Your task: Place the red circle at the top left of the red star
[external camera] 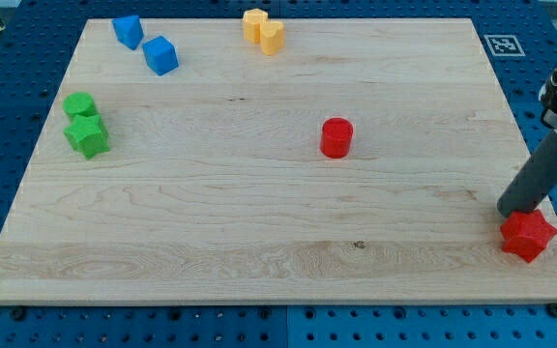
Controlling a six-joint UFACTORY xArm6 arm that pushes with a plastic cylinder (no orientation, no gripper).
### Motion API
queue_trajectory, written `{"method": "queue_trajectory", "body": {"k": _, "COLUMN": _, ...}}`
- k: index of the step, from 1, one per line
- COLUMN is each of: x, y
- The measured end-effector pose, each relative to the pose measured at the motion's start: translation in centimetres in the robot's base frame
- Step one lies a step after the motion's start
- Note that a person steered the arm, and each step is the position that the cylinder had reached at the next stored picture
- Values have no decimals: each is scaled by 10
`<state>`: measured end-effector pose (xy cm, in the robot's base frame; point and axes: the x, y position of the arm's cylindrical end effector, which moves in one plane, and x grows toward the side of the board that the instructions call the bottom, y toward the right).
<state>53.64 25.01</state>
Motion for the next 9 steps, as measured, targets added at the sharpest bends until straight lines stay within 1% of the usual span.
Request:
{"method": "queue_trajectory", "body": {"k": 2, "x": 5, "y": 7}}
{"method": "queue_trajectory", "body": {"k": 3, "x": -7, "y": 7}}
{"method": "queue_trajectory", "body": {"k": 4, "x": -47, "y": -10}}
{"method": "queue_trajectory", "body": {"k": 5, "x": -85, "y": -50}}
{"method": "queue_trajectory", "body": {"k": 7, "x": -150, "y": -167}}
{"method": "queue_trajectory", "body": {"k": 8, "x": -153, "y": -216}}
{"method": "queue_trajectory", "body": {"k": 9, "x": -129, "y": -222}}
